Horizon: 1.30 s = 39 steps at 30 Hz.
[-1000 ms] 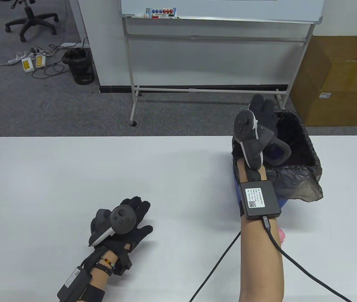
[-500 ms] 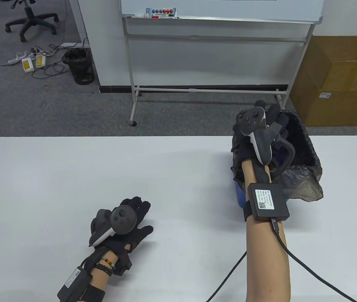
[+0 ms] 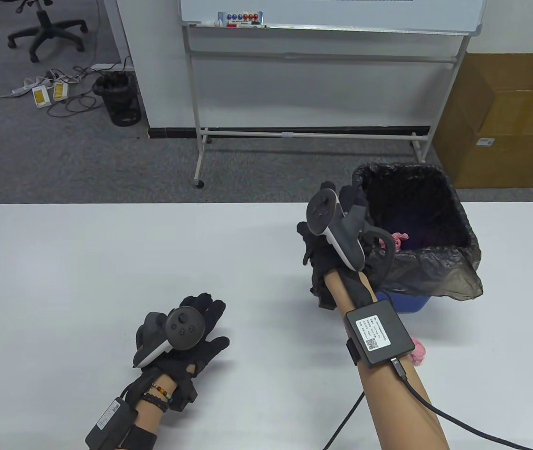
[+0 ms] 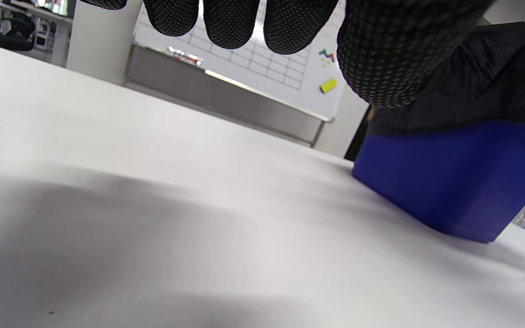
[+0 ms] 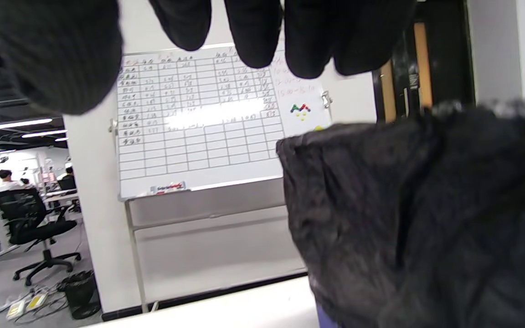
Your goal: Toss crumpled papers into recycling bin
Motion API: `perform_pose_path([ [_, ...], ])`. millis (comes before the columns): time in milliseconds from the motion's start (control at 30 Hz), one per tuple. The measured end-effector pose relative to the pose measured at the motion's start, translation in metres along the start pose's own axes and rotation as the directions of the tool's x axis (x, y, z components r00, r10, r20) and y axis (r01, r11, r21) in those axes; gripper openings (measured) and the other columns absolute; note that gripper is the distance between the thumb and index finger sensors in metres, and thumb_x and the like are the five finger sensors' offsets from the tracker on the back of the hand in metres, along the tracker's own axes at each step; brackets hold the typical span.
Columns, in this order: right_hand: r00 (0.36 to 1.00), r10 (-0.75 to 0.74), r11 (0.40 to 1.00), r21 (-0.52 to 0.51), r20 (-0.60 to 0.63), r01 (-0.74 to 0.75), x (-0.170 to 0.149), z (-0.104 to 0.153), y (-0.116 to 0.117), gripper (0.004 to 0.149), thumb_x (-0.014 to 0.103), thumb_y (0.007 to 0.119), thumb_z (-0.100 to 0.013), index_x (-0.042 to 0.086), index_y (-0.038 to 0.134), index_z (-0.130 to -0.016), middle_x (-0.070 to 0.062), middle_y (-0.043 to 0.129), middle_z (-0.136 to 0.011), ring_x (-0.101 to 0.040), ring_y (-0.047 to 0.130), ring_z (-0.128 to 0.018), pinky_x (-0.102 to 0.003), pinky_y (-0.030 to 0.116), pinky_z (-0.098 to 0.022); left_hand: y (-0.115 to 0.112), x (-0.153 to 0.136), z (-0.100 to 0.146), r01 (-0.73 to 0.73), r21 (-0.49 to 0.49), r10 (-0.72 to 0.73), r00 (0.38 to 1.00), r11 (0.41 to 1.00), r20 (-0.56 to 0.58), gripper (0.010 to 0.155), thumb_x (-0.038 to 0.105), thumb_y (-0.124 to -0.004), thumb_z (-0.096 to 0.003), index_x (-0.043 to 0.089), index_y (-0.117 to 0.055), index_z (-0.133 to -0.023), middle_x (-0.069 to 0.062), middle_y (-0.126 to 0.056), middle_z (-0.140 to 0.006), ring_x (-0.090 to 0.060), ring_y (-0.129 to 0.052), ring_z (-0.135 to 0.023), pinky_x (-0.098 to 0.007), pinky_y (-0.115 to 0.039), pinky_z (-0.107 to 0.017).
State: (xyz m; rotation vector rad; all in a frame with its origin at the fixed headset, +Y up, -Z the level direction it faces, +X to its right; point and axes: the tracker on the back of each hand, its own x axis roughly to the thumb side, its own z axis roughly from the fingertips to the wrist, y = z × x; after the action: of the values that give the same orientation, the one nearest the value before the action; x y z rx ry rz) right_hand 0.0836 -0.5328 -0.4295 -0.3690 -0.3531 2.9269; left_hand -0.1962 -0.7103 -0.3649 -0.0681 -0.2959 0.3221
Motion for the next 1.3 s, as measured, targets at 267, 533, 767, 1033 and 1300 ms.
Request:
perform_pose_path([
  [267, 0.995, 0.037, 0.998, 0.05, 0.093, -0.042, 0.0, 0.043, 0.033, 0.086, 0.059, 0.083, -0.035, 0.035, 0.047, -0.109, -0.005, 0.055, -0.117, -0.037, 0.063, -0.108, -0.051, 0.063, -0.073, -0.002, 0.003, 0.0, 0.007, -0.009, -0.007, 1.0, 1.0, 0.011, 0.078, 0.051, -0.081, -0.0459, 0.023, -0.05, -0.111, -0.014, -0.042, -0.123, -0.046, -0.041, -0.112, -0.068, -0.042, -0.075],
  [533, 0.988, 0.085, 0.993, 0.075, 0.126, -0.095, -0.021, 0.071, 0.062, 0.085, 0.059, 0.083, -0.035, 0.035, 0.05, -0.109, -0.005, 0.057, -0.116, -0.036, 0.064, -0.107, -0.05, 0.064, -0.073, -0.004, 0.005, 0.001, 0.017, -0.016, -0.017, 1.0, 1.0, 0.017, 0.078, 0.051, -0.081, -0.0459, 0.023, -0.05, -0.111, -0.014, -0.042, -0.123, -0.046, -0.042, -0.112, -0.068, -0.042, -0.075],
  [767, 0.988, 0.104, 0.987, 0.111, 0.115, -0.117, -0.055, 0.083, 0.085, 0.085, 0.06, 0.083, -0.035, 0.035, 0.049, -0.109, -0.006, 0.057, -0.116, -0.036, 0.063, -0.108, -0.051, 0.064, -0.073, -0.005, 0.006, 0.001, 0.021, -0.02, -0.021, 1.0, 1.0, 0.019, 0.078, 0.051, -0.081, -0.0458, 0.023, -0.05, -0.111, -0.014, -0.042, -0.123, -0.046, -0.042, -0.112, -0.068, -0.042, -0.075],
  [1033, 0.986, 0.162, 0.977, 0.136, 0.027, -0.165, -0.104, 0.089, 0.104, 0.084, 0.06, 0.083, -0.034, 0.035, 0.051, -0.108, -0.004, 0.057, -0.116, -0.036, 0.063, -0.107, -0.051, 0.063, -0.073, -0.005, 0.007, 0.0, 0.021, -0.022, -0.02, 1.0, 1.0, 0.02, 0.078, 0.051, -0.081, -0.0458, 0.023, -0.05, -0.111, -0.014, -0.042, -0.123, -0.046, -0.041, -0.112, -0.068, -0.042, -0.075],
  [1300, 0.973, 0.215, 0.965, 0.173, -0.086, -0.198, -0.153, 0.086, 0.121, 0.084, 0.059, 0.083, -0.034, 0.036, 0.05, -0.108, -0.004, 0.057, -0.116, -0.035, 0.062, -0.108, -0.051, 0.063, -0.073, -0.007, 0.009, 0.001, 0.032, -0.031, -0.031, 0.999, 0.999, 0.024, 0.078, 0.052, -0.081, -0.0457, 0.023, -0.051, -0.111, -0.014, -0.043, -0.123, -0.046, -0.042, -0.112, -0.068, -0.042, -0.075],
])
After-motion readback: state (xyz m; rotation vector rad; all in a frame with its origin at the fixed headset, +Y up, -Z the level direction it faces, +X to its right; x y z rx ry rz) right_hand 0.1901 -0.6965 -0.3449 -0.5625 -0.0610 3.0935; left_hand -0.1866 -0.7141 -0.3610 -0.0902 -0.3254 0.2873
